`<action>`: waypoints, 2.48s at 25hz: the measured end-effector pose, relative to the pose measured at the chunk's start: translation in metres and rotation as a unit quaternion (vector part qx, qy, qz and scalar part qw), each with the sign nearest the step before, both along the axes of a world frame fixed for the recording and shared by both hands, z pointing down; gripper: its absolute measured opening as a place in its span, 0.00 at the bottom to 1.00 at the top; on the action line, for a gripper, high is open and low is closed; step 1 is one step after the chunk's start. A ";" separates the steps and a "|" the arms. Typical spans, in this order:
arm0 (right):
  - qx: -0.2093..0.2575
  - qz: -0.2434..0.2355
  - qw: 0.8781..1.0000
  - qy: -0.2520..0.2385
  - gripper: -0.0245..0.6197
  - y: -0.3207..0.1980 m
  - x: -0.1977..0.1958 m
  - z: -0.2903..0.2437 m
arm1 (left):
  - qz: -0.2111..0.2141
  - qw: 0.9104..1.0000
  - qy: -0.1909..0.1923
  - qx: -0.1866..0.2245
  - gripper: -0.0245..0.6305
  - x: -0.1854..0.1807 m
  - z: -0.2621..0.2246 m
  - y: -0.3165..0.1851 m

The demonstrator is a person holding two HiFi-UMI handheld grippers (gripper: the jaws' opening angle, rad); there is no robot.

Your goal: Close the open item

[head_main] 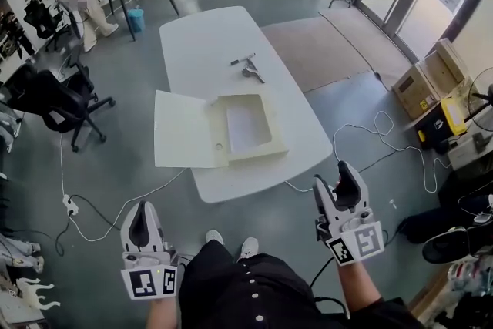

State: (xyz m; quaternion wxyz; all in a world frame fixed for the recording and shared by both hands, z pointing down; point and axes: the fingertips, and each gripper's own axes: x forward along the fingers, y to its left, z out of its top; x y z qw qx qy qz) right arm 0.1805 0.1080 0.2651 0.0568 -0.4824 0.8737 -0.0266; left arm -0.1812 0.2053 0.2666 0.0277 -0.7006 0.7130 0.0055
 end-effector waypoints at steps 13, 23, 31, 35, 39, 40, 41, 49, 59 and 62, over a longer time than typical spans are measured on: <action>-0.009 -0.001 1.000 0.008 0.47 -0.062 -0.033 0.007 | 0.000 1.000 0.002 0.001 0.06 -0.028 0.006 -0.060; 0.004 -0.016 1.000 0.005 0.47 -0.125 -0.086 -0.002 | -0.012 1.000 -0.001 0.014 0.06 -0.080 -0.002 -0.123; -0.014 -0.028 0.999 0.025 0.47 -0.165 -0.132 0.008 | -0.023 0.999 -0.003 0.026 0.06 -0.120 -0.001 -0.156; -0.024 -0.061 0.997 0.044 0.47 -0.182 -0.170 0.020 | -0.032 0.999 -0.010 0.018 0.06 -0.136 0.008 -0.164; -0.029 -0.140 0.987 0.079 0.47 -0.193 -0.217 0.041 | -0.065 0.998 -0.007 -0.011 0.06 -0.146 0.025 -0.165; -0.032 -0.164 0.982 0.086 0.47 -0.196 -0.228 0.047 | -0.076 0.997 -0.009 -0.016 0.06 -0.146 0.029 -0.165; -0.038 -0.185 0.978 0.090 0.47 -0.199 -0.239 0.053 | -0.087 0.996 -0.012 -0.020 0.06 -0.147 0.032 -0.164; -0.132 -0.275 0.946 0.108 0.47 -0.198 -0.354 0.114 | -0.166 0.984 0.000 -0.059 0.06 -0.156 0.060 -0.141; -0.246 -0.251 0.928 0.126 0.52 -0.173 -0.472 0.202 | -0.212 0.968 -0.003 -0.136 0.06 -0.177 0.097 -0.099; -0.280 -0.219 0.923 0.145 0.55 -0.165 -0.489 0.231 | -0.218 0.963 -0.001 -0.157 0.06 -0.181 0.105 -0.090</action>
